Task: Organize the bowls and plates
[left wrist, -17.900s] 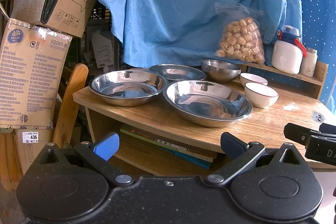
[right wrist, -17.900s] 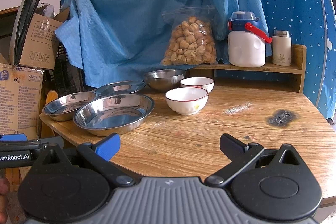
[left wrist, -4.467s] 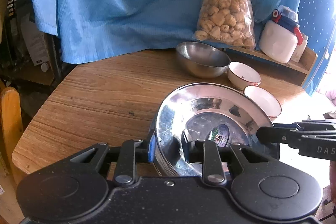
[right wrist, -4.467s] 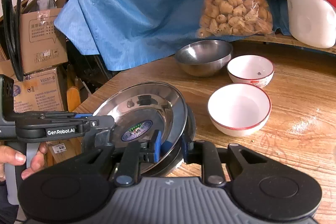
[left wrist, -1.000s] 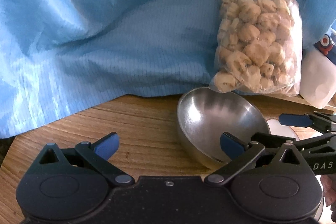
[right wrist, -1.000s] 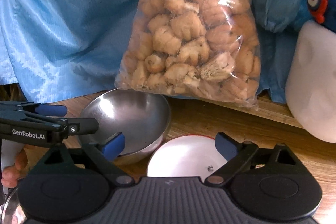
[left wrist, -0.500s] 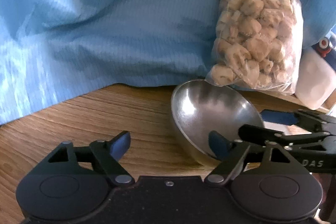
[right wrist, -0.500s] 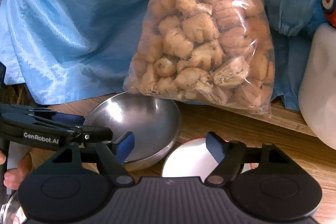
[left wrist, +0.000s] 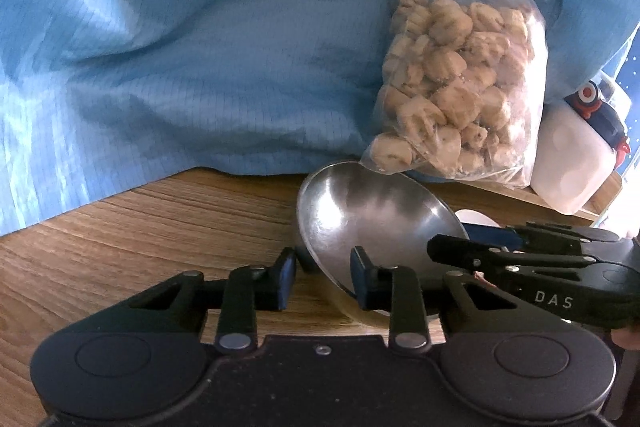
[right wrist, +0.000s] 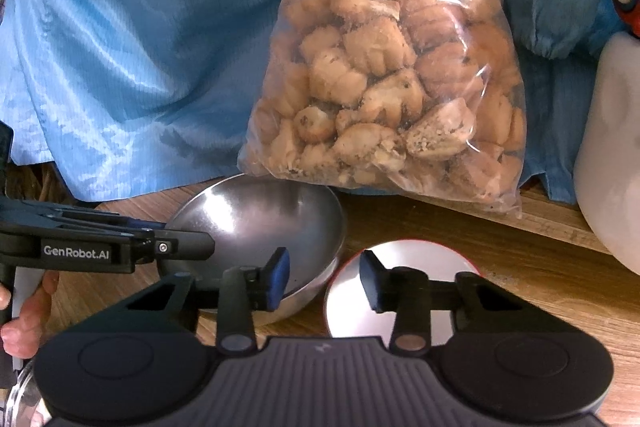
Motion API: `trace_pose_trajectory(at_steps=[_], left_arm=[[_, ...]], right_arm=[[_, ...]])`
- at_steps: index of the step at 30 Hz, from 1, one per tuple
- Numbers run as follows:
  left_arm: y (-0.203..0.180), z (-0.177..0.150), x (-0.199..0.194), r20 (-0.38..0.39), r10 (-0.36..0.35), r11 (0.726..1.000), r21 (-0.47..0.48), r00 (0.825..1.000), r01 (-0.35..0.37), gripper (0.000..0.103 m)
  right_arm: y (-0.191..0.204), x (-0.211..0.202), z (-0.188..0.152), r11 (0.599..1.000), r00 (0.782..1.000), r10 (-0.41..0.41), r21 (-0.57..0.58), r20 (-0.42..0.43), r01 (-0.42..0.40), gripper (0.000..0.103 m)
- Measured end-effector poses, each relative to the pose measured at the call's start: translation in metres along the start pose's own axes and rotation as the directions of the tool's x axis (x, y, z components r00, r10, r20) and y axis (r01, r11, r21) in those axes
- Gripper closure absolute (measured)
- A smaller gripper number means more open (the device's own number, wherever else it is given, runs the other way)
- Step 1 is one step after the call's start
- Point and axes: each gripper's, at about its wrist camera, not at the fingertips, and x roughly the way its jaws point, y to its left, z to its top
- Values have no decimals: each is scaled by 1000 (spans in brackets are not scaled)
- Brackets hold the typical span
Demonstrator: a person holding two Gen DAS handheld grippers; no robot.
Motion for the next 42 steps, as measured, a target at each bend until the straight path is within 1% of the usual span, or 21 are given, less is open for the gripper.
trace_pose_trajectory(at_steps=[1, 3, 7, 10, 13, 15, 17, 19, 21, 23, 25, 27, 28, 30, 34, 38, 40, 42], left_arm=[[-3, 0, -1, -1, 0, 1000, 4, 1000, 0, 77], [-2, 1, 0, -7, 1, 1000, -1, 1000, -1, 81], [-7, -2, -3, -29, 18, 1000, 7, 999, -18, 84], [-10, -5, -8, -31, 27, 1000, 9, 999, -27, 85], [-9, -7, -14, -43, 22, 1000, -20, 999, -23, 85], [-8, -7, -22, -33, 23, 999, -40, 999, -25, 85], [-7, -8, -32, -10, 28, 998, -51, 1000, -28, 85], [-8, -10, -42, 4, 29, 998, -60, 1000, -29, 85], [-11, -12, -48, 2, 47, 998, -49, 999, -46, 85], [-11, -14, -50, -24, 49, 998, -48, 999, -50, 85], [-4, -16, -44, -57, 35, 995, -91, 998, -40, 85], [4, -20, -37, -78, 31, 991, -126, 996, -41, 89], [6, -22, -36, -85, 32, 990, -131, 996, -43, 89], [6, -24, -34, -95, 36, 990, -130, 995, -48, 88], [15, -23, -35, -89, 25, 988, -148, 996, -38, 88], [18, -20, -33, -104, 29, 987, -156, 994, -45, 88], [22, -20, -26, -128, 1, 981, -194, 992, -26, 88], [23, -22, -25, -126, -10, 979, -205, 992, -17, 87]], right_arm=[[0, -1, 0, 1000, 1000, 3, 1, -4, -3, 66], [0, -4, 0, 1000, 1000, 5, 6, -21, -5, 72], [0, -13, -2, 999, 999, 22, 25, -42, -21, 73], [-3, -16, -3, 999, 999, 23, 46, -43, -21, 77], [-7, -17, -2, 996, 998, 32, 87, -56, -28, 79], [-8, -19, 0, 992, 996, 41, 118, -77, -32, 80], [-8, -21, -2, 988, 993, 79, 140, -87, -66, 80], [-8, -21, -4, 980, 988, 121, 169, -91, -104, 82], [-7, -23, -5, 972, 984, 157, 188, -88, -139, 88], [-4, -25, -5, 972, 985, 151, 191, -81, -134, 88], [-1, -25, -6, 976, 987, 136, 182, -81, -119, 89], [1, -23, -5, 976, 988, 133, 186, -80, -116, 88], [3, -22, -5, 975, 988, 134, 190, -80, -117, 88], [5, -21, -5, 974, 988, 132, 195, -76, -115, 84], [12, -15, -1, 979, 990, 116, 179, -86, -100, 83], [12, -6, 1, 971, 984, 141, 211, -105, -116, 81], [11, -2, 0, 965, 979, 160, 227, -124, -129, 79], [12, 1, -1, 961, 976, 174, 239, -131, -139, 79]])
